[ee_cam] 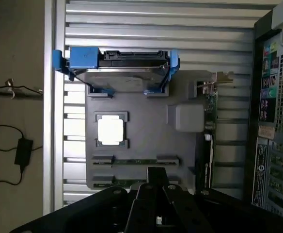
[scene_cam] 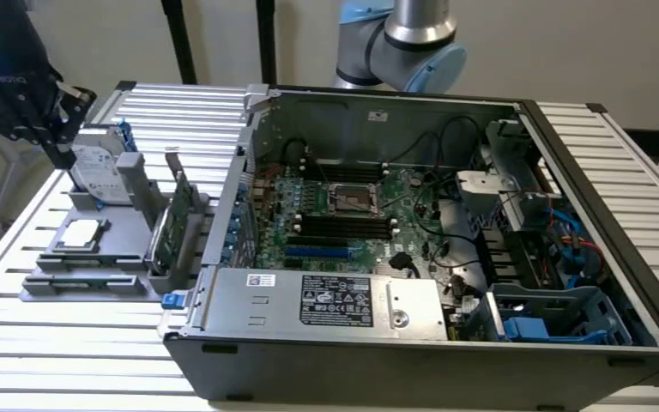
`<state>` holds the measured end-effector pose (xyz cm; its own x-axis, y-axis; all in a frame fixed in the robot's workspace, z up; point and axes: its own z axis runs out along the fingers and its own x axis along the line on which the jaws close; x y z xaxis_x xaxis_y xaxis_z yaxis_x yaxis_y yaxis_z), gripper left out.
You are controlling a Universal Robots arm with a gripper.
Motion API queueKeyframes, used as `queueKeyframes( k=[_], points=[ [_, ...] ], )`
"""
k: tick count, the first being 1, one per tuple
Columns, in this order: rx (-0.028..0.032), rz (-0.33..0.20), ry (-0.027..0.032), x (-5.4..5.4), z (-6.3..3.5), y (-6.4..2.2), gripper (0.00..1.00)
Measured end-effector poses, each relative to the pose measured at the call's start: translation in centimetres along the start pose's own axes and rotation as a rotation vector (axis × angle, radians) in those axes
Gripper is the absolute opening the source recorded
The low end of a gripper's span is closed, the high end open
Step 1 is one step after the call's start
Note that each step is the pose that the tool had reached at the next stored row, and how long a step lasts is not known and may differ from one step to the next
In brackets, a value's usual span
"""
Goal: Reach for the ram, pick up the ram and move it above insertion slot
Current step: 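Reach for the ram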
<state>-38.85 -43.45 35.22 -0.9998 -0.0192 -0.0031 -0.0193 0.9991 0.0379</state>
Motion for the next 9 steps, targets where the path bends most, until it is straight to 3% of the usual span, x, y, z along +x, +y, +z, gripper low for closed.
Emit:
queueKeyframes(
  k=[9],
  points=[
    [-0.0012, 0.000, -0.0001, 0.4, 0.11, -3.92, 0.11]
  ],
)
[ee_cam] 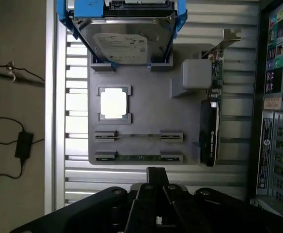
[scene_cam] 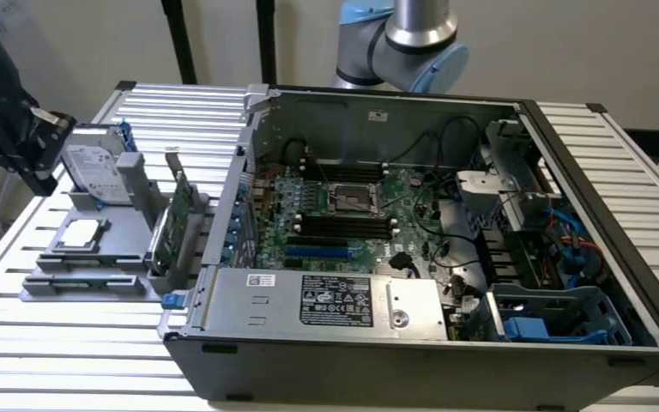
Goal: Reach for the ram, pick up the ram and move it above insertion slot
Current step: 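Reach for the ram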
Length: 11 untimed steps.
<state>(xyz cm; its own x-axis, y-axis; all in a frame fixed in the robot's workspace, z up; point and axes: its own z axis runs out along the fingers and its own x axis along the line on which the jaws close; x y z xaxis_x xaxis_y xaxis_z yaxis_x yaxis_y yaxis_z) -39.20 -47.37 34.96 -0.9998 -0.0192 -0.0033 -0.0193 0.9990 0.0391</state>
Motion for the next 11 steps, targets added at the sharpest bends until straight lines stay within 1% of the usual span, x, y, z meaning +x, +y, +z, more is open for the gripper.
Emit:
queueKeyframes(
  k=[2, 5, 11],
  points=[
    [-0.0023, 0.000, 0.0000, 0.00, -0.01, -0.20, 0.11],
    [-0.0029, -0.008, 0.0003, 0.01, -0.02, -0.30, 0.11],
    [-0.0032, -0.116, 0.0045, 0.01, -0.01, -0.30, 0.11]
  ],
)
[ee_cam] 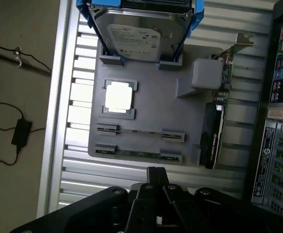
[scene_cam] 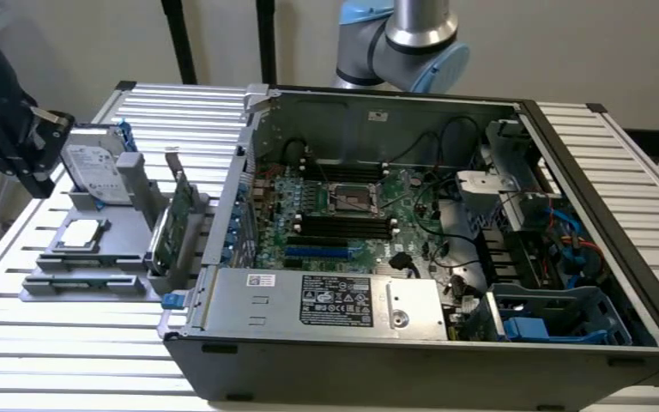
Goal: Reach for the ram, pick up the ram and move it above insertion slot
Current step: 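Reach for the ram, then pick up the ram and move it above insertion slot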
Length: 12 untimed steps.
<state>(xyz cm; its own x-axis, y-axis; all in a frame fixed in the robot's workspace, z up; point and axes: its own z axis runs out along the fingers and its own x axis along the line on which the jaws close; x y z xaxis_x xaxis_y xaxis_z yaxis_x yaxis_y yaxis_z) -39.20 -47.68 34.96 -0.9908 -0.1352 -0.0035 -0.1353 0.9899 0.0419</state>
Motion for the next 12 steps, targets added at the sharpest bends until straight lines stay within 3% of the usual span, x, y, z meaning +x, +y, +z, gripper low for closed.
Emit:
queueKeyframes(
  k=[12],
  points=[
    [-0.0008, -0.218, 0.0092, 0.00, 0.00, 0.00, 0.11]
  ],
)
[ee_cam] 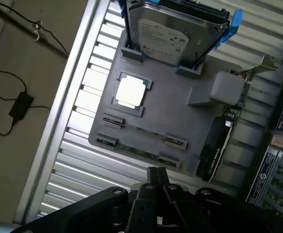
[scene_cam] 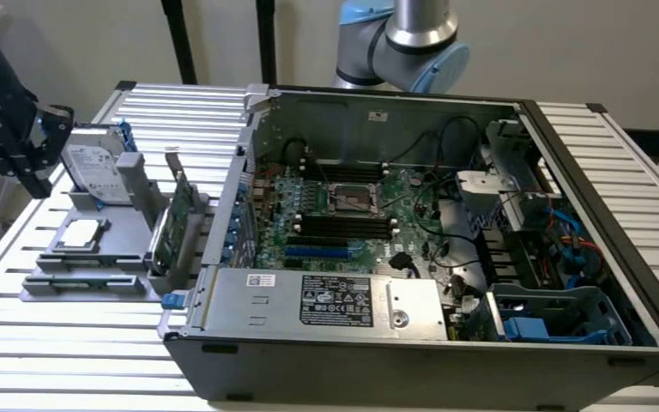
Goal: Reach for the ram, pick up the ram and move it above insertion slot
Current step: 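Pick up the ram and move it above insertion slot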
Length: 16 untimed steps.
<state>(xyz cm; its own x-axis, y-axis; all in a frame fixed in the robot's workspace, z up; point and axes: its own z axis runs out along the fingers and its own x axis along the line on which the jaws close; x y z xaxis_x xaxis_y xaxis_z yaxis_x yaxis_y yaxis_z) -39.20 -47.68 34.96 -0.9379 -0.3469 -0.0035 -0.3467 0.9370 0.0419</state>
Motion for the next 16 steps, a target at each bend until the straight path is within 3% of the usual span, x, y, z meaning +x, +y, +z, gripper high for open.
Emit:
queueKeyframes(
  k=[16],
  points=[
    [-0.0010, -0.291, 0.0124, 0.00, 0.11, 0.00, 0.11]
  ],
)
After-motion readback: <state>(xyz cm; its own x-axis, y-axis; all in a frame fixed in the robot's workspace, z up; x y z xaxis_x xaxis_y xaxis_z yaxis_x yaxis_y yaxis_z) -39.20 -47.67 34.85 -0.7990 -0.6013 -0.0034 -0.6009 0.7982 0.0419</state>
